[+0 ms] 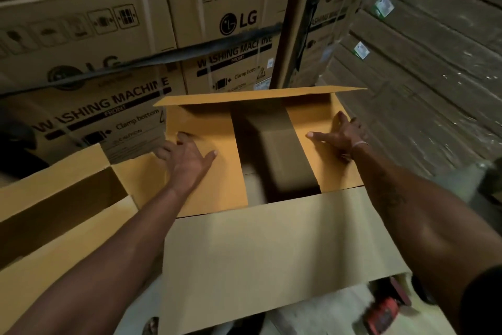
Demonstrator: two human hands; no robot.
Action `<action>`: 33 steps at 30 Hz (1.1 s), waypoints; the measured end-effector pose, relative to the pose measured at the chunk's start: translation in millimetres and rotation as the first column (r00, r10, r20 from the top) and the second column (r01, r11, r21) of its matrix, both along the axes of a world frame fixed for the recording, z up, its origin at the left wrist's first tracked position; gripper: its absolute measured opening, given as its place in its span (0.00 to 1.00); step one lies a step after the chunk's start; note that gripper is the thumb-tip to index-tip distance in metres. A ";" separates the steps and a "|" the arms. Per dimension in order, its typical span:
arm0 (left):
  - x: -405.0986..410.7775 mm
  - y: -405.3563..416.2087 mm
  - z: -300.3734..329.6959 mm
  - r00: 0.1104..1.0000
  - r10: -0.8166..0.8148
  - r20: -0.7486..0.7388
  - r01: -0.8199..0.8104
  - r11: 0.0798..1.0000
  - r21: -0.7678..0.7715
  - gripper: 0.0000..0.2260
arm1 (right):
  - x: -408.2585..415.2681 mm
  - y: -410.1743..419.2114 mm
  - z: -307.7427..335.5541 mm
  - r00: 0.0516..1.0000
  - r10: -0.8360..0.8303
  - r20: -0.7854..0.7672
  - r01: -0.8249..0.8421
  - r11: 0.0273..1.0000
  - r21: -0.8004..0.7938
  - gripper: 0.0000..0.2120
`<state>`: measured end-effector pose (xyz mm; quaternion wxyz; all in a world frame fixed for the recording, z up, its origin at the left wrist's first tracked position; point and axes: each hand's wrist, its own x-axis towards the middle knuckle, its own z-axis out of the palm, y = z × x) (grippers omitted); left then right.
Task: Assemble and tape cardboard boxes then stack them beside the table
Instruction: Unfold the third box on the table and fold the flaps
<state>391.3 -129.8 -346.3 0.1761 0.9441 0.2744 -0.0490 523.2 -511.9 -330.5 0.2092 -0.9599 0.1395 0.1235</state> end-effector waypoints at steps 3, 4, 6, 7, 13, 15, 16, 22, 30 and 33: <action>0.9 -5.3 -3.7 0.999 -0.003 -0.043 0.004 1.000 0.014 0.50 | 7.7 -0.3 -0.4 1.000 0.020 -0.004 -0.021 0.999 -0.037 0.65; 1.1 -6.4 -4.9 0.999 -0.006 -0.044 0.006 1.000 0.013 0.50 | 7.8 0.1 -1.5 1.000 0.023 -0.005 -0.023 0.998 -0.052 0.65; 0.6 -7.7 -6.0 0.999 -0.017 -0.049 0.017 1.000 0.008 0.50 | 7.4 1.7 -3.2 1.000 0.026 -0.009 -0.027 0.997 -0.079 0.64; -0.3 -8.7 -4.8 0.998 -0.025 -0.054 0.025 1.000 0.006 0.49 | 6.8 2.4 -3.0 0.999 0.028 -0.017 -0.029 0.996 -0.086 0.64; 1.0 -3.6 -3.0 0.993 -0.106 -0.055 0.103 0.993 -0.054 0.49 | 0.8 12.3 -1.0 0.995 0.002 -0.101 -0.015 0.991 -0.132 0.59; 1.9 2.7 -5.0 0.983 -0.170 -0.071 0.165 0.984 -0.066 0.50 | -4.7 20.5 -2.8 0.994 -0.001 -0.112 -0.018 0.987 -0.162 0.55; 2.6 6.4 -6.0 0.974 -0.213 -0.073 0.209 0.976 -0.057 0.49 | -8.9 25.1 -4.6 0.994 -0.006 -0.109 -0.012 0.986 -0.164 0.52; 1.1 22.1 10.4 0.824 -0.550 0.136 0.529 0.833 0.163 0.39 | -47.5 68.4 -7.7 0.998 -0.035 -0.057 0.027 0.990 -0.137 0.43; 51.4 19.5 16.8 0.283 -0.957 0.062 0.870 0.283 0.403 0.31 | -116.0 129.6 -8.1 0.997 -0.079 -0.001 0.078 0.978 -0.194 0.43; 76.6 19.9 18.4 0.280 -0.960 0.010 0.902 0.267 0.340 0.30 | -157.8 154.3 -7.6 0.979 -0.202 0.009 0.199 0.956 -0.214 0.49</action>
